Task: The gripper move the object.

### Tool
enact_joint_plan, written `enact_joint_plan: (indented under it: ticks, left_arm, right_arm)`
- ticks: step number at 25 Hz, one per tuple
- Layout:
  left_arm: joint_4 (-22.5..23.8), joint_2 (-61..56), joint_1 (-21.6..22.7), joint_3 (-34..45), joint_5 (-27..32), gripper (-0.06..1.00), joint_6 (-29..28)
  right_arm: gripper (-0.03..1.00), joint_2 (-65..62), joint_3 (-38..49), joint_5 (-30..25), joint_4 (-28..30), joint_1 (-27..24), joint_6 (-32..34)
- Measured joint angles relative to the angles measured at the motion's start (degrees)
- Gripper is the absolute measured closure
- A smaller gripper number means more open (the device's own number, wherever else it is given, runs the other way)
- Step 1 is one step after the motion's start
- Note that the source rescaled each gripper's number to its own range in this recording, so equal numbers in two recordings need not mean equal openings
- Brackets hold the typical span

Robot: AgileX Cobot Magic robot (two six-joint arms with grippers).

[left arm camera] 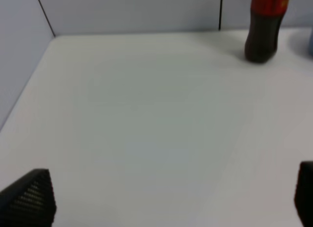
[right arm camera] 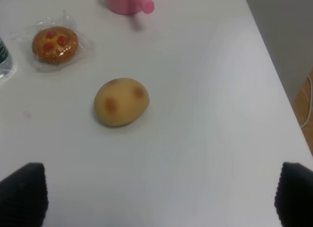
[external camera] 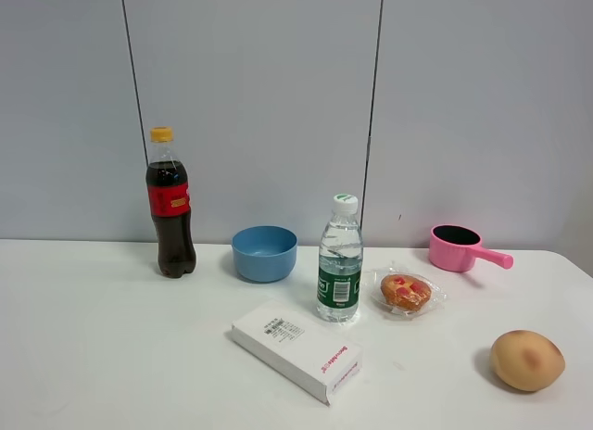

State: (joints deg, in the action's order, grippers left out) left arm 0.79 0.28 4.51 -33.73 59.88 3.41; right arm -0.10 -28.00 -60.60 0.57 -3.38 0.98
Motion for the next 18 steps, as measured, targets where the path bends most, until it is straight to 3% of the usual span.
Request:
enact_joint_plan:
  ticks: [18]
  left_arm:
    - [-0.8, -0.4, 0.0, 4.7, 0.5, -0.05, 0.0]
  right_arm:
    - [-0.03, 0.0, 0.0, 0.0, 0.0, 0.0, 0.0]
